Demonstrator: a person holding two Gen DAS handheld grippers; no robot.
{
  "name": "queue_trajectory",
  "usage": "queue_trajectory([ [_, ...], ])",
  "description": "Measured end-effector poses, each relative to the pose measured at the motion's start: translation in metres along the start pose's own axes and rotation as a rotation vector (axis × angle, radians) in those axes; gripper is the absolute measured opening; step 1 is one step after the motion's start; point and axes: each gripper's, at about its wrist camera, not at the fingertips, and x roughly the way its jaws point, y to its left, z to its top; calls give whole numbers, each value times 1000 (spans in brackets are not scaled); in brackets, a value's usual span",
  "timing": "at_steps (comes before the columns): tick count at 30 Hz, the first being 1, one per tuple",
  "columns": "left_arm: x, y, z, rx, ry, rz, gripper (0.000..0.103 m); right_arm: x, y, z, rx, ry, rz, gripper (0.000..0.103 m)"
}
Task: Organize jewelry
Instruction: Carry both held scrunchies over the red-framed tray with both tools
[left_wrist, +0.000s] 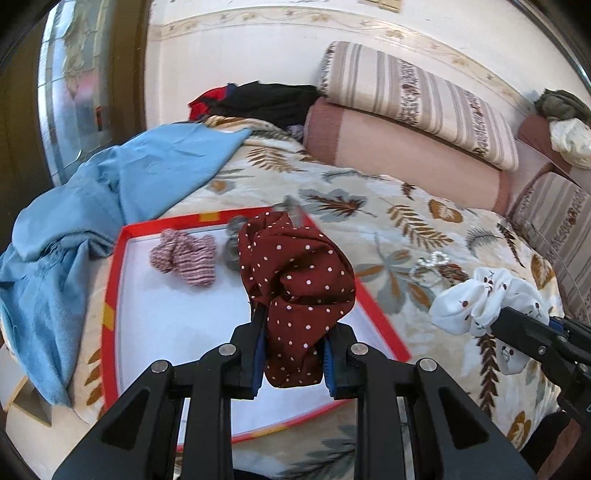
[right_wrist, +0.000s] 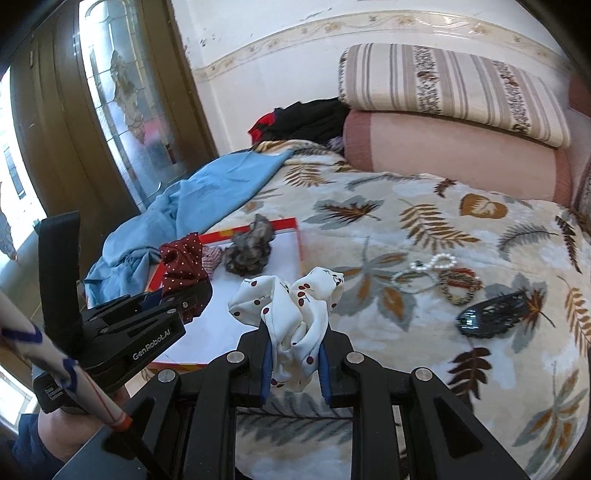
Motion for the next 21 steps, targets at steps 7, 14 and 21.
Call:
queue_trajectory([
  [7,12,35,-3,-58,39,70,24,27,18,4,-20,38,43,23],
  [14,28,55,-5,-82,94,129,24,60,29,12,-11,87,79,24],
  [21,50,70,-1,-96,171,158,24,97,36,19,0,136,92,24],
])
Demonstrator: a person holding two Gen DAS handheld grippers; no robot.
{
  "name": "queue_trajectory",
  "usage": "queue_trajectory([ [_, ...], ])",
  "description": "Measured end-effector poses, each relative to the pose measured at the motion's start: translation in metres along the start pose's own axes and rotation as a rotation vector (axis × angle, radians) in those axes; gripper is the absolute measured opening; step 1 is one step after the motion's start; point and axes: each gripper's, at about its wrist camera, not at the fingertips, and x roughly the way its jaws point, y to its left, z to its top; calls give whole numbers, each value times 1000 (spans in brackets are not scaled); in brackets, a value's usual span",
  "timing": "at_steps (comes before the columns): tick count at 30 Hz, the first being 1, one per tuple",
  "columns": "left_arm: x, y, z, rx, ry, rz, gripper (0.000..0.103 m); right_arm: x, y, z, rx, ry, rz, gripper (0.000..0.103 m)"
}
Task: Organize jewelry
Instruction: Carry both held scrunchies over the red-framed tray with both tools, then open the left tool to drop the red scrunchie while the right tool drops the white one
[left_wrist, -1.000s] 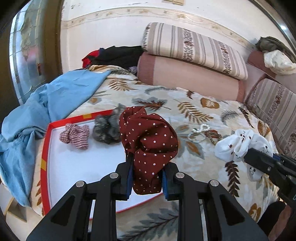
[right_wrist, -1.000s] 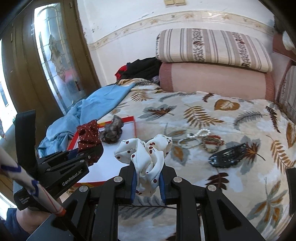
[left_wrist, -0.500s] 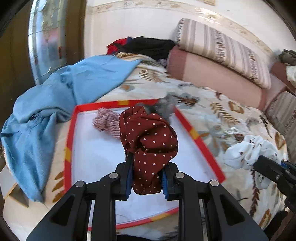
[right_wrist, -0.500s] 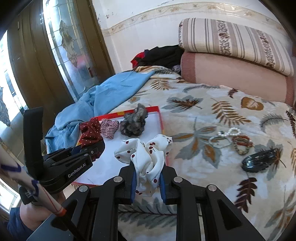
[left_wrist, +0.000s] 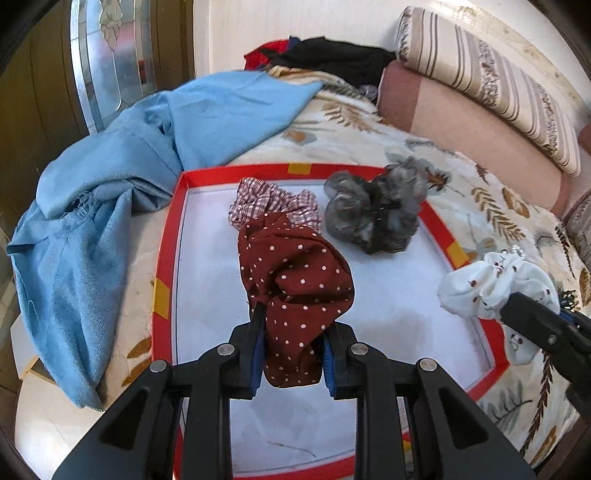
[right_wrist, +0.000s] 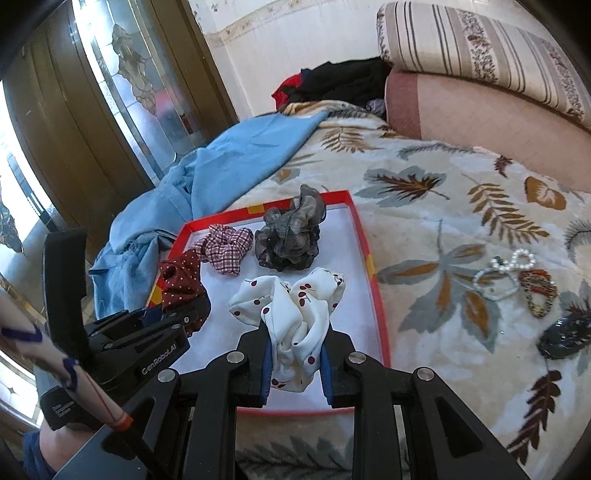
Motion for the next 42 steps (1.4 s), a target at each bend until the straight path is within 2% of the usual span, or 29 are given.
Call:
queue_trajectory([
  [5,15,8,6,-23,41,7,24,28,0,10,15,34,1,24],
  [18,29,14,19,-42,35,16,24,77,-3,25,25,81,-20,27],
  [23,24,12,18,-39,8,0,32,85,-2,25,12,98,-33,29],
  [24,21,12,18,-37,-2,0,35,84,-2,24,10,97,-33,31],
  [26,14,11,16,-39,-23,11,44,81,-1,23,3,97,-33,46],
  [28,8,11,16,-42,-37,9,44,76,1,22,-3,89,-32,53],
  [42,-41,-3,15,-15,-144,33,48,20,12,11,-42,21,-26,55],
])
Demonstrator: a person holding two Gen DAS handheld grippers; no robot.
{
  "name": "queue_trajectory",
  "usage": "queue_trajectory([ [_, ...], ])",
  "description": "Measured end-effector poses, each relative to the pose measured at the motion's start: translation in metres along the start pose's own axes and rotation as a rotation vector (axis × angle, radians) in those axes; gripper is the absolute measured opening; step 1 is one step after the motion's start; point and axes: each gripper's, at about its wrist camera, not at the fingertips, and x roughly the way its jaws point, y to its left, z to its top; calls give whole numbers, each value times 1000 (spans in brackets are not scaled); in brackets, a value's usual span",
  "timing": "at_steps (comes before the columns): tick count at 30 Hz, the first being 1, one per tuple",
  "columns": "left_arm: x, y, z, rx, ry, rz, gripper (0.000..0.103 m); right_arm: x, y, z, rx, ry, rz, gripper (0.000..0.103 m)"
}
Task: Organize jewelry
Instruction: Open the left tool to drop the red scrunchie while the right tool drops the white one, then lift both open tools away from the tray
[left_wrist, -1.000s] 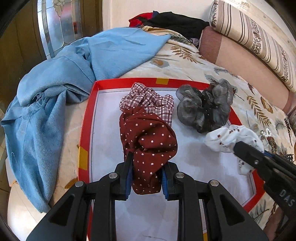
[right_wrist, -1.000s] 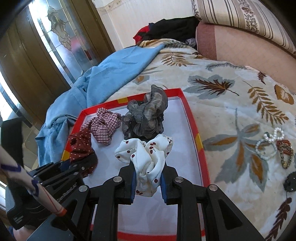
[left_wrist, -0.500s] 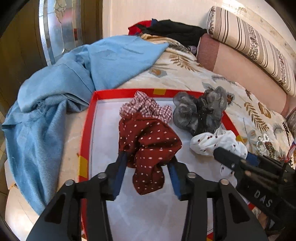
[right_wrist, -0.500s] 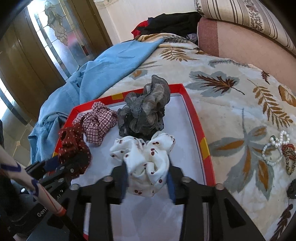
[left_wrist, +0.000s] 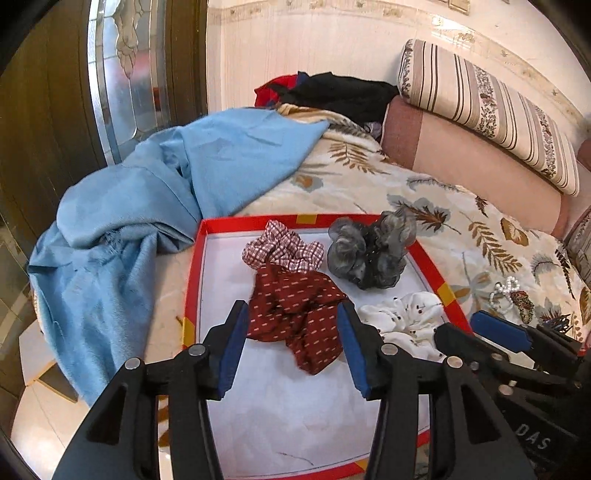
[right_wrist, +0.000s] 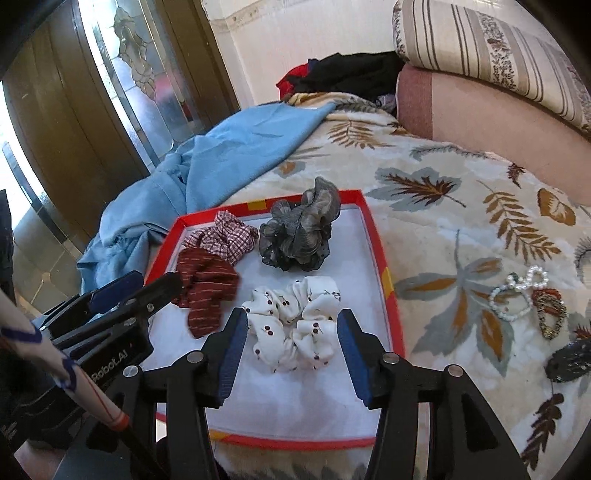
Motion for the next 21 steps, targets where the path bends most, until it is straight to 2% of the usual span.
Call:
queue_trajectory([
  [9,-27,-11,5,21,-60,19,51,-38,-15,-4,57,-49,9,55],
  [14,-45,-21,6,52,-115,42,58,-53,-21,-8,88,-64,27,55],
  [21,-68,-30,7,84,-178,68,62,-73,-20,-11,93,-92,45,56],
])
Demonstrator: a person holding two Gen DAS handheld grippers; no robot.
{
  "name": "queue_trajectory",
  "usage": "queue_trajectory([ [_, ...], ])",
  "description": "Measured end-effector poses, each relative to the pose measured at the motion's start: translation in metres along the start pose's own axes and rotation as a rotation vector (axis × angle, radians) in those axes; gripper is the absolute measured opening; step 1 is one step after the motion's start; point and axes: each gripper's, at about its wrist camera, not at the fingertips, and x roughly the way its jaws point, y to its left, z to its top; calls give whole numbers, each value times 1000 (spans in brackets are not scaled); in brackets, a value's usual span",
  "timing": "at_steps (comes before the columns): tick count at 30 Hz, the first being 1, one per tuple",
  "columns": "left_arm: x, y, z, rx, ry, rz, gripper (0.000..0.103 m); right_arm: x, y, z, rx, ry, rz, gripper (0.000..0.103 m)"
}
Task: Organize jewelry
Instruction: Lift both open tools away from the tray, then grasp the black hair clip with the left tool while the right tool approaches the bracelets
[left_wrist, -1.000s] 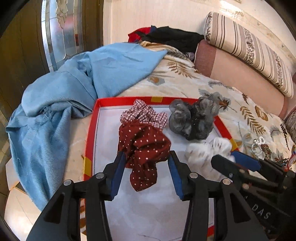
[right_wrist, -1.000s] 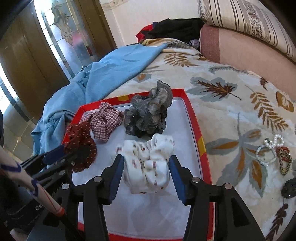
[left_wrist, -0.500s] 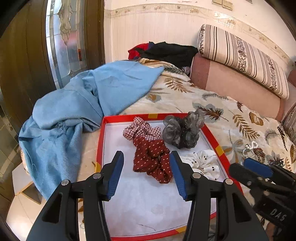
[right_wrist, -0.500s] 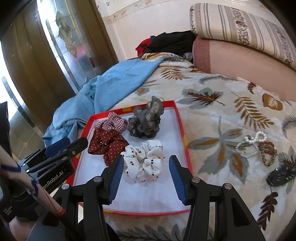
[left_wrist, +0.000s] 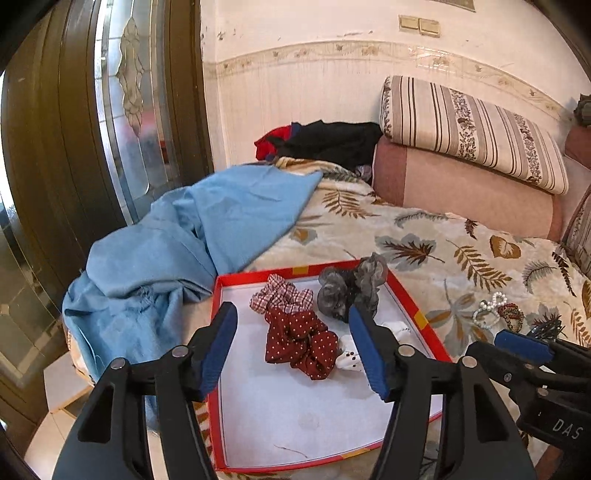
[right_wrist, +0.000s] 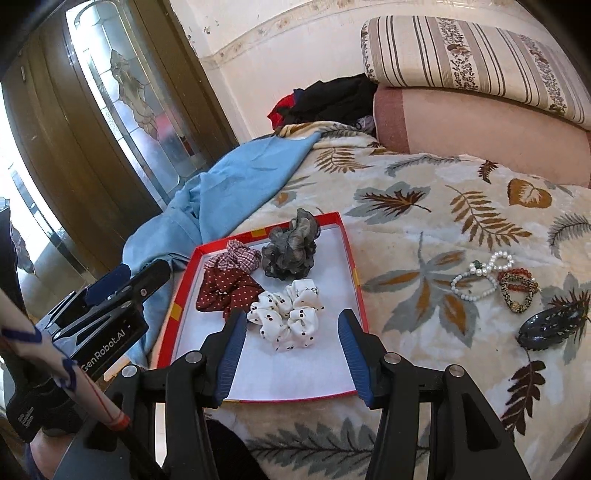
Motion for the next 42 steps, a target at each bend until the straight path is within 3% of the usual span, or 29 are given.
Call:
queue_trajectory([
  [13,-24,-22,5,61,-40,8,66,-32,-18,-5,44,-48,18,58],
  [25,-42,-70,4,156,-62,-26,69,-70,-72,-17,157,-112,-10,58],
  [33,-45,-113,-10,242,-32,-113,71,-106,-141,-42,282,-162,-90,59],
  [42,-32,-167,-38,332,80,-258,73,-141,-255,-90,566,-199,-182,61],
])
